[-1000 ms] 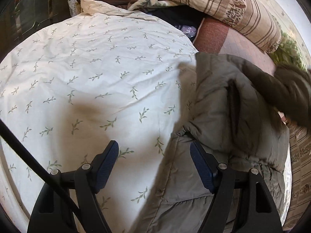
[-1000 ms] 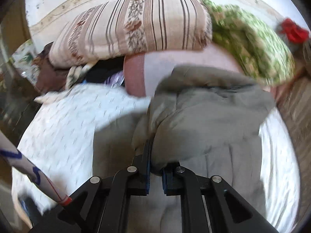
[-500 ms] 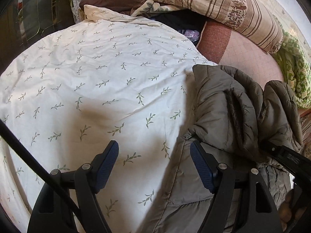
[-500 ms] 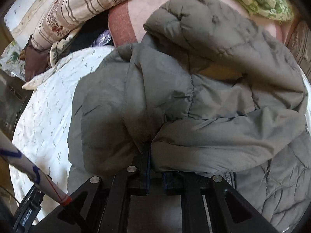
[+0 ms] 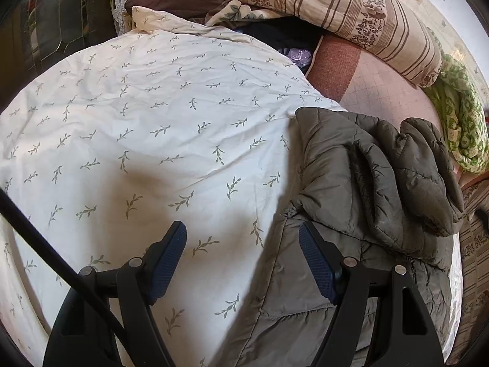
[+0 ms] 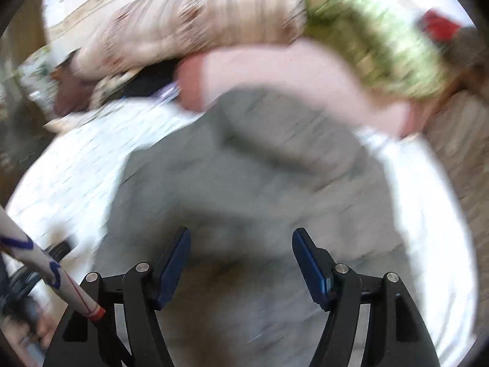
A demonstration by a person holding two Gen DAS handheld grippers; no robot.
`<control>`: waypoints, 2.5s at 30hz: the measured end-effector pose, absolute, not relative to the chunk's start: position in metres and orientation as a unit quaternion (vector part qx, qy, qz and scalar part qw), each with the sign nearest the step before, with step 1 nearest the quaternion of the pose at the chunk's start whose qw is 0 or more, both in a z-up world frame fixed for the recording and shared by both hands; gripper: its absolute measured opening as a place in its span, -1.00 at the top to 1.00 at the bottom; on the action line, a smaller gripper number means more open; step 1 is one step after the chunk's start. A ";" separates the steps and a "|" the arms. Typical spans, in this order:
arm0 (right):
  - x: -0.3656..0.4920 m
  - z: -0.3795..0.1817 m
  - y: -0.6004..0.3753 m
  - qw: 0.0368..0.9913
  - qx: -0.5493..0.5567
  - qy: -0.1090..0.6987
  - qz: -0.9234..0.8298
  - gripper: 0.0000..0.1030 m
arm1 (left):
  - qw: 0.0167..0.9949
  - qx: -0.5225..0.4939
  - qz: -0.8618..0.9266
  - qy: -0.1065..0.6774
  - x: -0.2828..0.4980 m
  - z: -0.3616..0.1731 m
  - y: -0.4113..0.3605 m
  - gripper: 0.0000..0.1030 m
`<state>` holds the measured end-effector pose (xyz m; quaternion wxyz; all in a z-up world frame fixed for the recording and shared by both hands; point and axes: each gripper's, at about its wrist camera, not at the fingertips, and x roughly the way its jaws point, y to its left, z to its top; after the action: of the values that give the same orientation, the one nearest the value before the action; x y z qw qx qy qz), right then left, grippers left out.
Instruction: Fold large clothes
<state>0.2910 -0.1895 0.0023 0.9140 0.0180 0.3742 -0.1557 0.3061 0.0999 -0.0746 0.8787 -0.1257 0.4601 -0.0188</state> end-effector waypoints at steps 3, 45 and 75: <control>0.330 0.004 -0.217 0.907 0.008 0.362 -0.217 -0.42 | 0.878 -0.117 -0.017 0.464 0.307 -0.077 0.097 -0.46; 0.288 -0.075 -0.188 0.872 0.051 0.481 -0.074 -0.36 | 0.876 -0.073 -0.033 0.477 0.306 -0.084 0.078 -0.46; 0.055 -0.104 -0.325 0.846 0.130 0.481 -0.190 -0.47 | 0.885 0.055 -0.051 0.460 0.162 -0.071 0.012 -0.46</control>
<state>0.0549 -0.3252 -0.1037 0.8461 0.1299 0.4807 -0.1903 0.1616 0.0119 -0.0712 0.8849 0.0551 0.4597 -0.0511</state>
